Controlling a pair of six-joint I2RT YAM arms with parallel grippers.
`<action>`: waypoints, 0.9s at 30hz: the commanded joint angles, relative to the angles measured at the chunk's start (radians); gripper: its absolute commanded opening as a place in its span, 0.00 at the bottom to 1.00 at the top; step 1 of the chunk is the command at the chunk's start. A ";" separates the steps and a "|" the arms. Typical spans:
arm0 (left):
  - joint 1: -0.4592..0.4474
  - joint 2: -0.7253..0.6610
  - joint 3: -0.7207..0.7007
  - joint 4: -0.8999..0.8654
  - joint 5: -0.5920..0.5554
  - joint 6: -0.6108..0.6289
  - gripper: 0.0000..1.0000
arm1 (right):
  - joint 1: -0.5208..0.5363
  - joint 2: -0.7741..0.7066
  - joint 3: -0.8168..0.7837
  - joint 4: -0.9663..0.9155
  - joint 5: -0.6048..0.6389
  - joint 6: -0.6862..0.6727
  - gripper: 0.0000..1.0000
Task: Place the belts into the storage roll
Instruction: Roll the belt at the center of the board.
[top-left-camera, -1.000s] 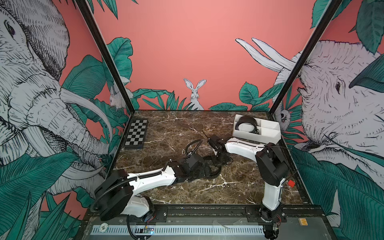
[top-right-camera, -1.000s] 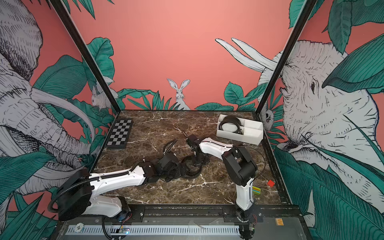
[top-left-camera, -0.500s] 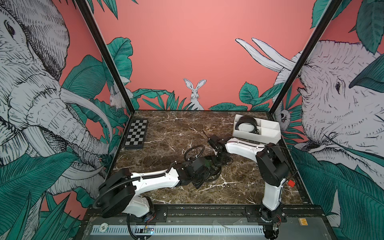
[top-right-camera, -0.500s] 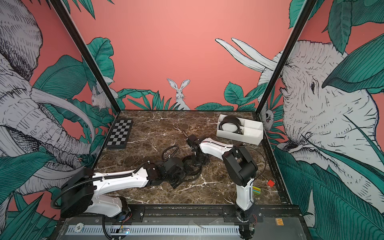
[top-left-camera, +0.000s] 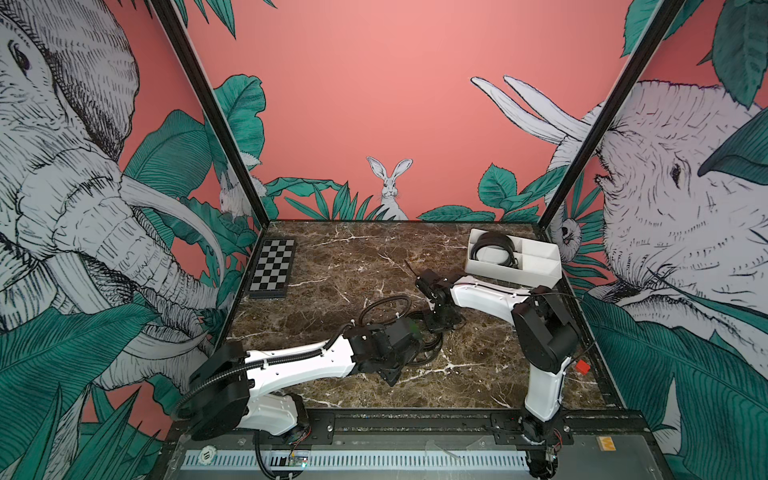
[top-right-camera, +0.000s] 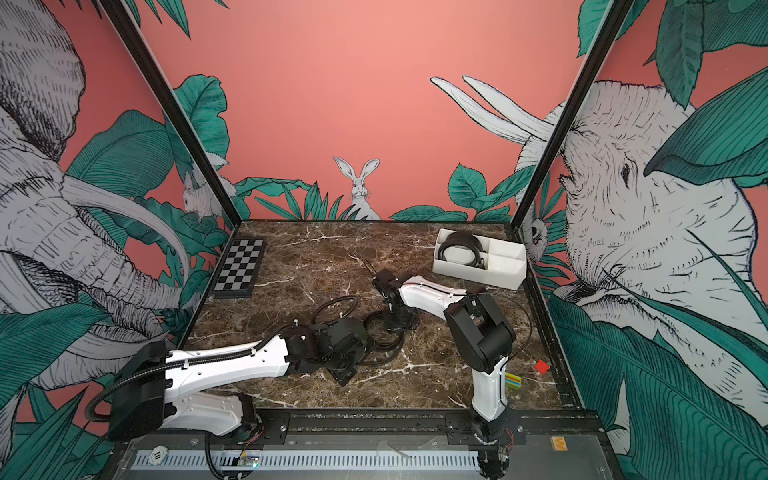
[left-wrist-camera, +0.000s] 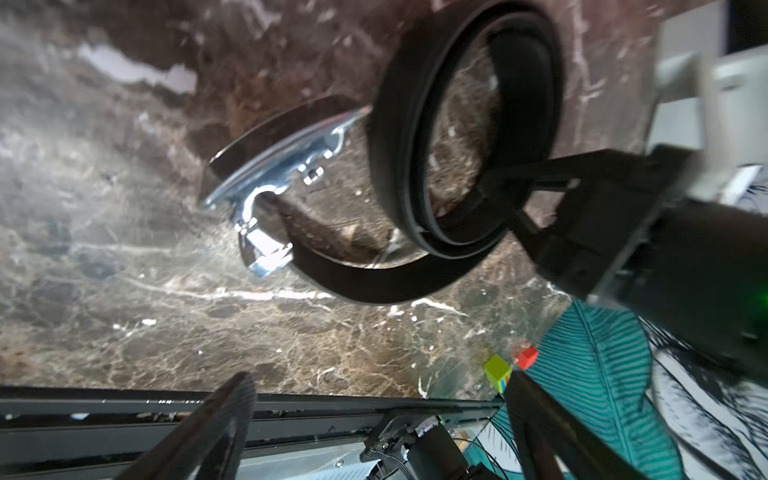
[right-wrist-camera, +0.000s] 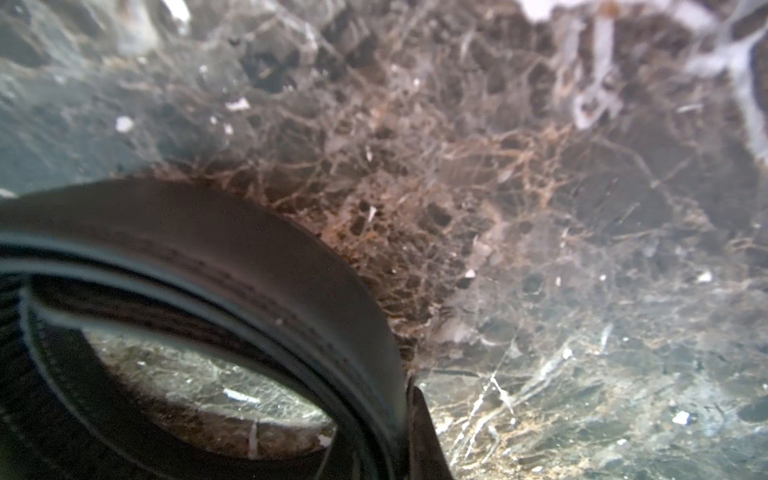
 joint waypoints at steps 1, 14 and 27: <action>-0.015 0.030 -0.022 0.094 -0.054 -0.136 0.97 | 0.018 0.018 -0.048 -0.083 -0.021 0.002 0.00; -0.042 0.233 -0.062 0.305 -0.093 -0.316 0.99 | 0.016 0.012 -0.067 -0.066 -0.025 -0.010 0.00; 0.046 0.188 -0.108 0.270 -0.200 -0.287 0.99 | 0.018 0.002 -0.095 -0.052 -0.046 -0.016 0.00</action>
